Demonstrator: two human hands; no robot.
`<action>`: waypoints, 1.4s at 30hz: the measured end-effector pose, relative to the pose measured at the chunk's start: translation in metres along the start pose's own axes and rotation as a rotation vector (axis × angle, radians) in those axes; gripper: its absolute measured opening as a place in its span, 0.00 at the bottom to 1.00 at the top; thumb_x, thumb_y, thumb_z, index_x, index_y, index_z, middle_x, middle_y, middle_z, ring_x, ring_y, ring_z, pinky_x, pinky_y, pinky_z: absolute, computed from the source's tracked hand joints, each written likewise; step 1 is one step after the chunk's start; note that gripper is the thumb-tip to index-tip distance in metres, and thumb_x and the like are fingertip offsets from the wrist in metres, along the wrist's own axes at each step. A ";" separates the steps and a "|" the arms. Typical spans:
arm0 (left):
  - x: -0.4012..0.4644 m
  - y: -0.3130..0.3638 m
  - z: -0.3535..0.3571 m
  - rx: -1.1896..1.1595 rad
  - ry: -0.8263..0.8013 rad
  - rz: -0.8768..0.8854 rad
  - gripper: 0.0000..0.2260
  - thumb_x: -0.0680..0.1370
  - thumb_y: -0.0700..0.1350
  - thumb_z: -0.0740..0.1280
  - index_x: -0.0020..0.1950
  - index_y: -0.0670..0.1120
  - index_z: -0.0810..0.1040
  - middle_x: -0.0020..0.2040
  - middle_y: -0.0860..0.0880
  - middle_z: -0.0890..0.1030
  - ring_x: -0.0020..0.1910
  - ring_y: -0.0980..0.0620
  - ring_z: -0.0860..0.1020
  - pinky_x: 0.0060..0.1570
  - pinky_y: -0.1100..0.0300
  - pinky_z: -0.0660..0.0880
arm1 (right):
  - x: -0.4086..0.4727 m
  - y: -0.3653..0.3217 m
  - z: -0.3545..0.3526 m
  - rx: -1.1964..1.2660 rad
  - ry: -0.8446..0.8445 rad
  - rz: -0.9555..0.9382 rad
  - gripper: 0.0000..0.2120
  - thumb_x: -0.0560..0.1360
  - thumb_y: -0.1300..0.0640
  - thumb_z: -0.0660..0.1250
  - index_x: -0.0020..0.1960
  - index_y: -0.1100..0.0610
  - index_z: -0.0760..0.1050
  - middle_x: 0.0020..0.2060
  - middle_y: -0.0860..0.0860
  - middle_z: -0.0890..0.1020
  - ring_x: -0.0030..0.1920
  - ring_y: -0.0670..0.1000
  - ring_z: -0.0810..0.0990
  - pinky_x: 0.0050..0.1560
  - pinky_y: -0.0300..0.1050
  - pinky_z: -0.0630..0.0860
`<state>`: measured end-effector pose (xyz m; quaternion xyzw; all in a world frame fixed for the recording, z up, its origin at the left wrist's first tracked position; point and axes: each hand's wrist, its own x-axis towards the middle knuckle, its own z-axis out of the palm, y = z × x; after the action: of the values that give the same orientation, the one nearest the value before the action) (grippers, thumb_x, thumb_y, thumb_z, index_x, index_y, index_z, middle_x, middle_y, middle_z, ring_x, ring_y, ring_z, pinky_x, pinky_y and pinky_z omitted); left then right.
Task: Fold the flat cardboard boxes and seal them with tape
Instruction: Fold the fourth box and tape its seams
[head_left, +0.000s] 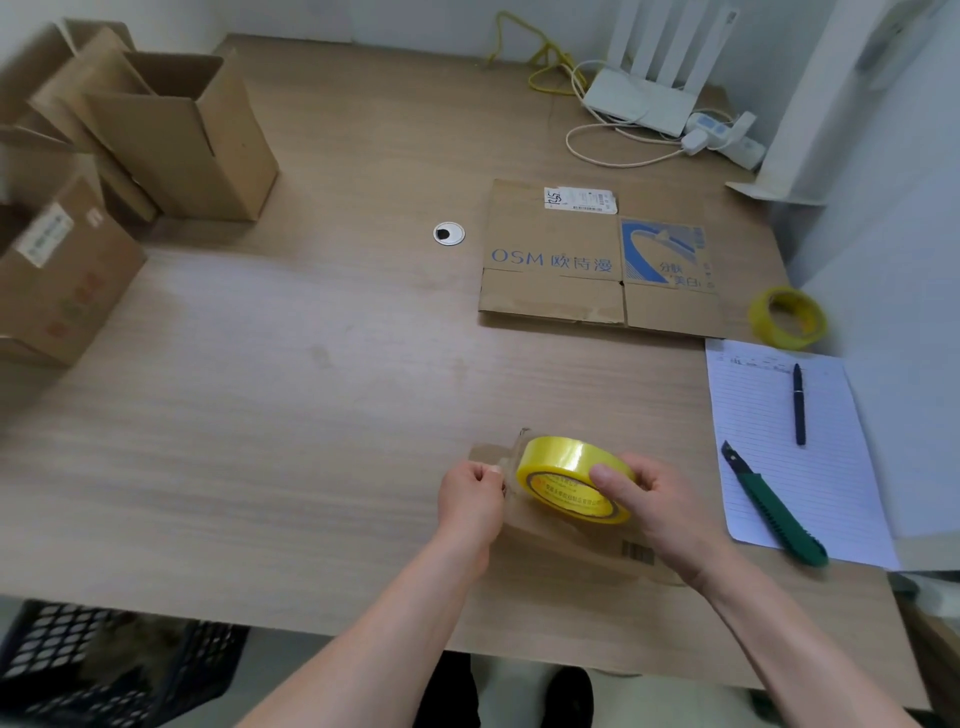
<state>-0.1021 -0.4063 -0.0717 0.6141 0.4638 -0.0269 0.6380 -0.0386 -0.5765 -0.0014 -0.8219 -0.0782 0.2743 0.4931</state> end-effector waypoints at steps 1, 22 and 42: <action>0.000 0.000 0.001 0.003 0.006 -0.008 0.13 0.79 0.41 0.63 0.33 0.46 0.71 0.31 0.46 0.71 0.32 0.50 0.67 0.34 0.58 0.63 | 0.001 -0.001 0.001 -0.002 -0.009 0.008 0.30 0.62 0.31 0.68 0.37 0.61 0.77 0.31 0.48 0.73 0.34 0.47 0.71 0.38 0.46 0.66; 0.001 -0.015 0.022 -0.008 0.072 0.200 0.10 0.82 0.47 0.62 0.56 0.48 0.82 0.51 0.46 0.83 0.55 0.47 0.79 0.59 0.48 0.74 | 0.004 -0.004 0.003 0.097 -0.042 0.020 0.34 0.67 0.38 0.68 0.40 0.72 0.73 0.33 0.53 0.71 0.35 0.48 0.69 0.37 0.43 0.64; -0.002 -0.018 0.028 0.172 0.231 0.332 0.05 0.82 0.49 0.61 0.50 0.53 0.77 0.44 0.53 0.81 0.47 0.49 0.78 0.47 0.57 0.71 | -0.021 0.036 -0.137 -1.035 0.018 -0.043 0.27 0.65 0.26 0.58 0.34 0.51 0.73 0.31 0.47 0.77 0.36 0.43 0.74 0.31 0.44 0.66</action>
<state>-0.0987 -0.4349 -0.0892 0.7330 0.4225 0.1095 0.5218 0.0108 -0.7079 0.0252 -0.9588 -0.2160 0.1824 0.0282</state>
